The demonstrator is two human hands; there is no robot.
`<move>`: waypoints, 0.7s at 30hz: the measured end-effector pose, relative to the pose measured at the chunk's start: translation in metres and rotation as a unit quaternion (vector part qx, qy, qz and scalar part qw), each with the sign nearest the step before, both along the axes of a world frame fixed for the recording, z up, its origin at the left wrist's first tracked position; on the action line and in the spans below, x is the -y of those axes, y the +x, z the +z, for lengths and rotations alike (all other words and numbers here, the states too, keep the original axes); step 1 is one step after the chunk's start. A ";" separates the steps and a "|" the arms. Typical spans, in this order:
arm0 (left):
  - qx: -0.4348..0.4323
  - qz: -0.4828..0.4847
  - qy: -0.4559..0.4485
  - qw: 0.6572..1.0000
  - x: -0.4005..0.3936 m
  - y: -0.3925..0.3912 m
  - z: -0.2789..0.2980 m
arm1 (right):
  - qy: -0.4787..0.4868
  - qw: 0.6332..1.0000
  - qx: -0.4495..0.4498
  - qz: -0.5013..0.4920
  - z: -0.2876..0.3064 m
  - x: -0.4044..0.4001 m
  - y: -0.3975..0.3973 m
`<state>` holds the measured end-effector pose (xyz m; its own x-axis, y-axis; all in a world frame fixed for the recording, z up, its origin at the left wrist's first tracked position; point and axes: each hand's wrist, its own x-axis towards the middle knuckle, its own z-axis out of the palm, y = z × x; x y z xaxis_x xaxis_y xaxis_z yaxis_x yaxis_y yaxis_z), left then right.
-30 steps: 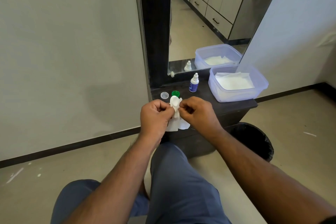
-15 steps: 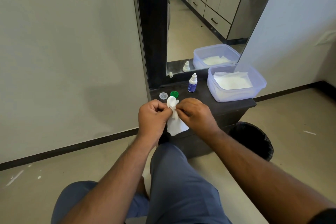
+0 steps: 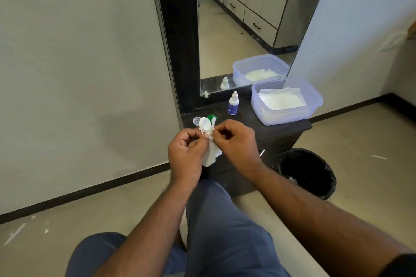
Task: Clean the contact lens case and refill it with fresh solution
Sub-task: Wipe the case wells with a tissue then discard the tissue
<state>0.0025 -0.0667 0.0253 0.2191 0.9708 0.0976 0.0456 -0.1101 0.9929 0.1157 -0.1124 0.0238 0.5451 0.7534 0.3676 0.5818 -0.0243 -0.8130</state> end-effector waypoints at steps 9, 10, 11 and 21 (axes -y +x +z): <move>-0.030 -0.104 -0.110 0.988 -0.017 -0.008 0.018 | 0.007 0.924 0.361 0.128 0.017 -0.008 0.028; -0.029 -0.121 -0.118 0.985 -0.020 -0.009 0.020 | 0.008 0.917 0.374 0.136 0.016 -0.009 0.029; -0.034 -0.137 -0.117 0.983 -0.023 -0.011 0.022 | 0.009 0.912 0.384 0.146 0.016 -0.009 0.029; -0.028 -0.084 -0.056 0.994 -0.020 -0.015 0.016 | -0.016 0.997 -0.071 0.009 -0.003 -0.005 0.002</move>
<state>-0.0124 -0.0467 0.0418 0.3809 0.9242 -0.0265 0.0906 -0.0088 0.9959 0.1173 -0.1072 0.0212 0.5755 0.7741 0.2637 0.4618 -0.0414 -0.8860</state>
